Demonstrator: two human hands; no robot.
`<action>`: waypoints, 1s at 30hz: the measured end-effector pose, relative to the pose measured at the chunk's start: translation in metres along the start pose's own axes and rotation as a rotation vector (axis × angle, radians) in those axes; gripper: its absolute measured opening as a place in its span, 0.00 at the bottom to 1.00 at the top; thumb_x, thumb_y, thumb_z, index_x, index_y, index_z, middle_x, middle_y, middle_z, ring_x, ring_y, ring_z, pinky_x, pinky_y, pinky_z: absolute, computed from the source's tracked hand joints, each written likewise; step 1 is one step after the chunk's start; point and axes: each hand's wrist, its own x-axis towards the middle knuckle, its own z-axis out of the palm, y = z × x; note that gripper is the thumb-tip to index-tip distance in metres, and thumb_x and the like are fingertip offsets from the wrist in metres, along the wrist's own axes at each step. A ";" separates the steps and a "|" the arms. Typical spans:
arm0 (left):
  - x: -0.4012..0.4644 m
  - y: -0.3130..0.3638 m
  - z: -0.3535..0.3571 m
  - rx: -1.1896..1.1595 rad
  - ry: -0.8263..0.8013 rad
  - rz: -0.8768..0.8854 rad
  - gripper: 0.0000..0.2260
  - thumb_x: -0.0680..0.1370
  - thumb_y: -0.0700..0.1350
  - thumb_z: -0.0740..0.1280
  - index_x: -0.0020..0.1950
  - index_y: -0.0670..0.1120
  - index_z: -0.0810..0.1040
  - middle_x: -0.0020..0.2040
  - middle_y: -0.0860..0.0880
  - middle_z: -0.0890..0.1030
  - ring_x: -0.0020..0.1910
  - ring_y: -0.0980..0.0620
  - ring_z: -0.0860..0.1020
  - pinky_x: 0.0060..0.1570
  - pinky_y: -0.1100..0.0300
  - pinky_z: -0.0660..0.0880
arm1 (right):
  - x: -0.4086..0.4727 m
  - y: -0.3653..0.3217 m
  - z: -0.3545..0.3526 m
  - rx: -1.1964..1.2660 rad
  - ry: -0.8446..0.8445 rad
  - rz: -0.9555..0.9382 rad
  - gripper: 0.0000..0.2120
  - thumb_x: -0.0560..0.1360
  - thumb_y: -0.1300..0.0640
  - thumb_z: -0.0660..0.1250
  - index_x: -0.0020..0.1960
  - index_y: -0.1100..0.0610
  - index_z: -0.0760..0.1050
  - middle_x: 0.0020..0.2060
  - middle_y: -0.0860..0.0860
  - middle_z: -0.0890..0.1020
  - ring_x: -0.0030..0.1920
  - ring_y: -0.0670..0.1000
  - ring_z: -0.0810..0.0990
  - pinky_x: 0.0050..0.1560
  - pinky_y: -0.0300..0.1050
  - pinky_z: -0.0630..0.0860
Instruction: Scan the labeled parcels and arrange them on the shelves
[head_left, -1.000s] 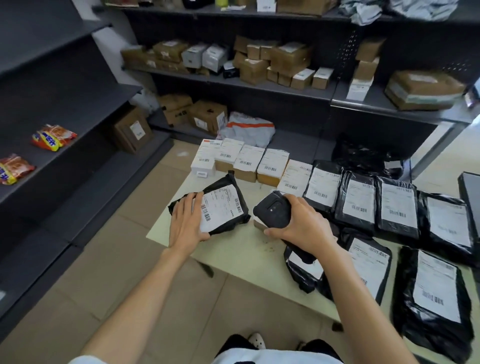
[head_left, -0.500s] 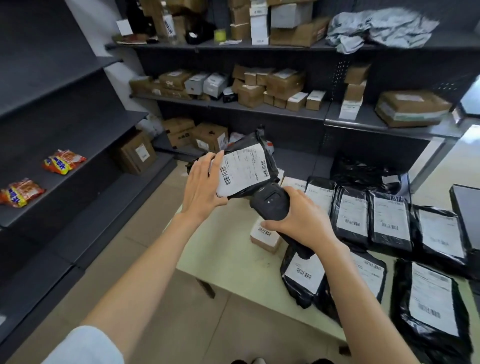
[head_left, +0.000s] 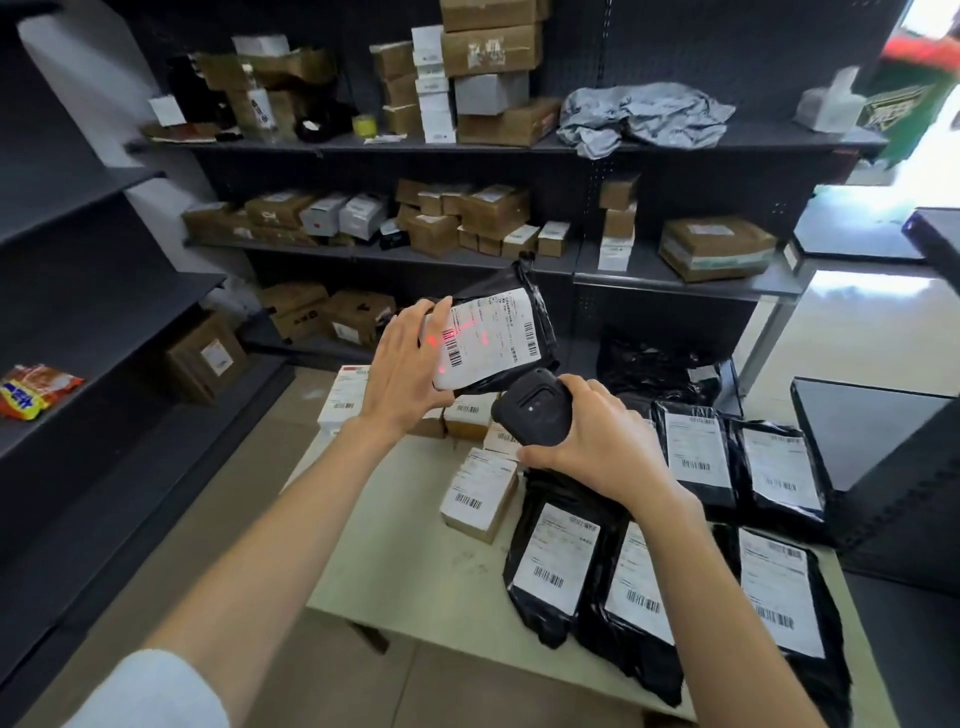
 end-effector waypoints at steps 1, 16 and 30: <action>0.001 0.001 0.001 0.000 -0.005 0.000 0.53 0.60 0.50 0.83 0.77 0.44 0.57 0.71 0.41 0.64 0.69 0.42 0.64 0.71 0.48 0.63 | -0.001 0.002 -0.001 -0.009 -0.003 0.006 0.41 0.66 0.35 0.75 0.72 0.50 0.65 0.59 0.47 0.75 0.57 0.54 0.78 0.47 0.47 0.70; 0.000 0.008 0.021 -0.060 -0.060 0.058 0.52 0.61 0.53 0.82 0.77 0.45 0.56 0.71 0.42 0.64 0.70 0.42 0.64 0.70 0.49 0.64 | -0.009 0.012 0.012 0.025 0.000 0.071 0.42 0.66 0.36 0.76 0.73 0.49 0.64 0.60 0.45 0.74 0.54 0.50 0.75 0.47 0.46 0.70; 0.001 0.121 0.083 -0.309 -0.249 0.543 0.53 0.60 0.51 0.82 0.78 0.45 0.55 0.70 0.45 0.63 0.68 0.45 0.64 0.70 0.50 0.65 | -0.105 0.064 0.039 0.067 0.156 0.557 0.44 0.66 0.33 0.74 0.74 0.50 0.60 0.65 0.46 0.74 0.60 0.53 0.78 0.50 0.48 0.73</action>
